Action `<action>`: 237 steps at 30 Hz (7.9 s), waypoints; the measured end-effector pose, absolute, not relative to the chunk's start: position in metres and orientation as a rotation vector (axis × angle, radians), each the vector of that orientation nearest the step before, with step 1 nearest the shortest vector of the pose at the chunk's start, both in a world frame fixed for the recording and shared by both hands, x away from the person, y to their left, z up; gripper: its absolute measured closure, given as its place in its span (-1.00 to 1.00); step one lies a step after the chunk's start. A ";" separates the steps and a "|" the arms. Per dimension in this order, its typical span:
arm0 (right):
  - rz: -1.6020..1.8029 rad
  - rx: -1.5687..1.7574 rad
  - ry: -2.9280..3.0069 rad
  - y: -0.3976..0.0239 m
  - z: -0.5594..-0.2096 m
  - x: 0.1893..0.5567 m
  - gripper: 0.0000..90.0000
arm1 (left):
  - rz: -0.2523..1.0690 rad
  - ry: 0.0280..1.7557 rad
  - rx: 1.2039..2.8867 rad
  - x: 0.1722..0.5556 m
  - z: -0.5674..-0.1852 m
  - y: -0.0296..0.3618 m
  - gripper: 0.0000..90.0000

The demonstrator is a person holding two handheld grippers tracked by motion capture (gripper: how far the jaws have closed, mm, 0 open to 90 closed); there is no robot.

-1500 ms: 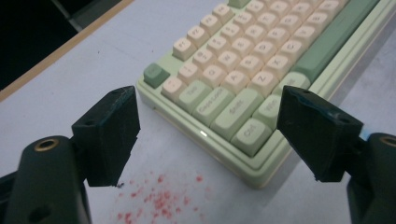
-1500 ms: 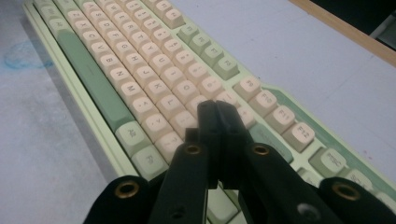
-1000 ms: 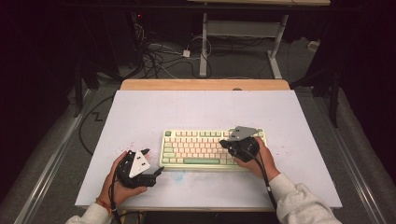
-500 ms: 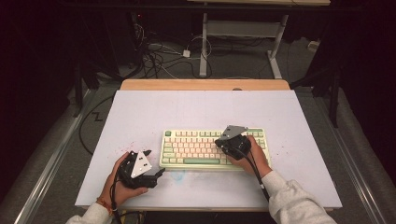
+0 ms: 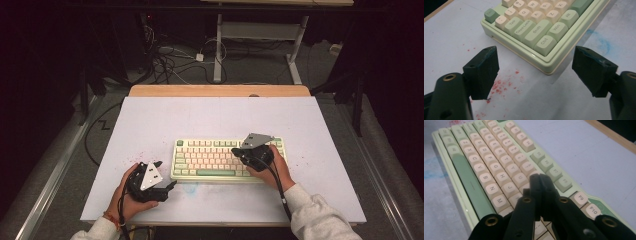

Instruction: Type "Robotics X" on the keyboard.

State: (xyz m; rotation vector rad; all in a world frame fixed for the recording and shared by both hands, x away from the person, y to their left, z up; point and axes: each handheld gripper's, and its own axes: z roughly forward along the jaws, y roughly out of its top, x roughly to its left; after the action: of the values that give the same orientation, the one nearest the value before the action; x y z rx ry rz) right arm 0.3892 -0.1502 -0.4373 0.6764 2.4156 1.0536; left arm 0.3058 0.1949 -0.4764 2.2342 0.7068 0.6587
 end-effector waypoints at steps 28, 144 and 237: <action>1.199 0.658 2.140 -0.203 -0.411 0.336 -0.33 | 0.640 0.743 2.198 0.305 -0.465 0.199 -0.42; 1.087 0.772 2.164 -0.256 -0.448 0.298 -0.26 | 0.723 0.624 2.144 0.321 -0.452 0.168 -0.53; 1.220 0.627 2.267 -0.182 -0.412 0.357 0.25 | 0.645 0.692 2.253 0.303 -0.476 0.191 -0.53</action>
State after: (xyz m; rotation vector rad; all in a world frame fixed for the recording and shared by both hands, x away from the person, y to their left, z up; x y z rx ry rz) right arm 0.3566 -0.1821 -0.4117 0.6266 2.2672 1.2200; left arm 0.3028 0.1907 -0.4755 2.2533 0.6915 0.6453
